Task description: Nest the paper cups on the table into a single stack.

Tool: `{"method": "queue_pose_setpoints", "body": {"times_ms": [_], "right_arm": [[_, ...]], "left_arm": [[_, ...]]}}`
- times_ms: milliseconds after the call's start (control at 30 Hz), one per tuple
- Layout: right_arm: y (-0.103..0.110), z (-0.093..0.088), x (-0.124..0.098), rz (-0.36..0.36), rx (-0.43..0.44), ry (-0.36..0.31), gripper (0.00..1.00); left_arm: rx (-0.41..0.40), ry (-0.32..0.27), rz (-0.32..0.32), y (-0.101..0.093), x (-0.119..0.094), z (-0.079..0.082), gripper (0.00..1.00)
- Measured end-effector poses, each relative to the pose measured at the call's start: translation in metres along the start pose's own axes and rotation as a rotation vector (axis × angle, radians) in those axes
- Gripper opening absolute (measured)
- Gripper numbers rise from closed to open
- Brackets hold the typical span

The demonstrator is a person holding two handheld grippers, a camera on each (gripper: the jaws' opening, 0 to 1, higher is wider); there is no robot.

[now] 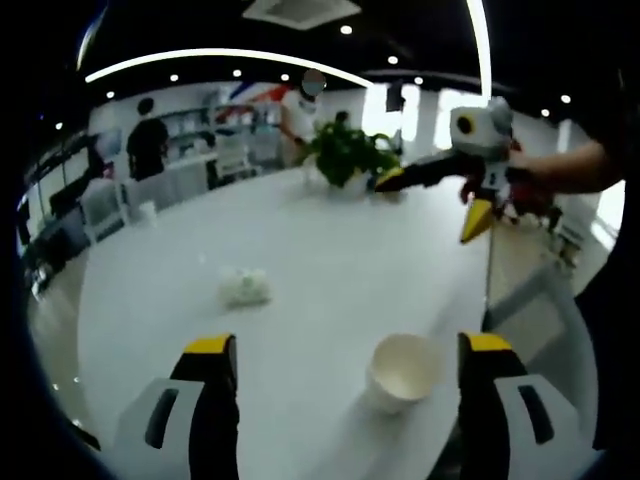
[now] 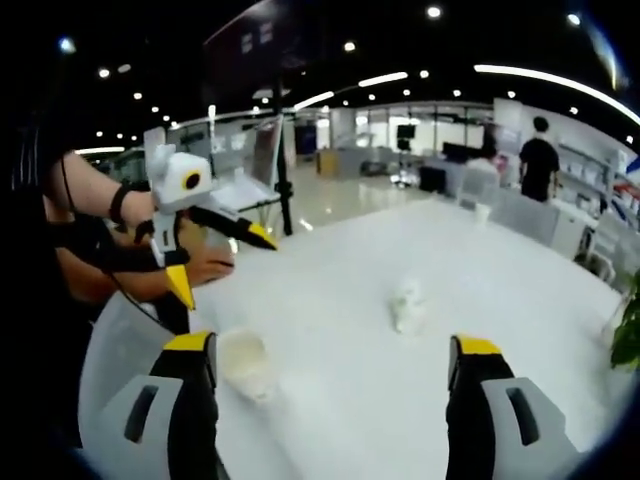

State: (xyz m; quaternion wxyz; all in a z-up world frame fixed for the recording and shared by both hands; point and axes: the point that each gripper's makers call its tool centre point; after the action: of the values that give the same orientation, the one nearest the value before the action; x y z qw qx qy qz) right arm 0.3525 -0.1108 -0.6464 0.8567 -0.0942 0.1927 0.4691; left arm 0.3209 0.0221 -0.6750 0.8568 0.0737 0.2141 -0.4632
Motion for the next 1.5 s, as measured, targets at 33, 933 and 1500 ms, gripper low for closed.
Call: {"method": "queue_pose_setpoints", "body": {"times_ms": [33, 933, 1500], "right_arm": [[-0.002, 0.001, 0.0, 0.0, -0.003, 0.002, 0.93], [-0.082, 0.019, 0.053, -0.043, -0.054, 0.143, 0.84], [-0.11, 0.011, 0.122, -0.005, -0.021, 0.228, 0.74]], "left_arm": [[0.005, 0.001, 0.003, 0.0, 0.0, 0.0, 0.9], [0.002, -0.039, 0.005, 0.003, -0.003, 0.002, 0.88], [-0.012, -0.046, 0.013, 0.011, 0.0, 0.005, 0.86]]}}
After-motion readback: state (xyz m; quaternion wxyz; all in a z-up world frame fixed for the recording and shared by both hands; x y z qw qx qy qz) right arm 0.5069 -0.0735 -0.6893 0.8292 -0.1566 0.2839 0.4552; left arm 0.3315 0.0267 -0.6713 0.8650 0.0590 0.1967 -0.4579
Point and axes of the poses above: the point that each gripper's makers call its tool centre point, and the gripper's own axes: x roughly forward along the fingers, y roughly to its left, z roughly out of its top, and after that the axes turned 3 degrees about -y, right-handed
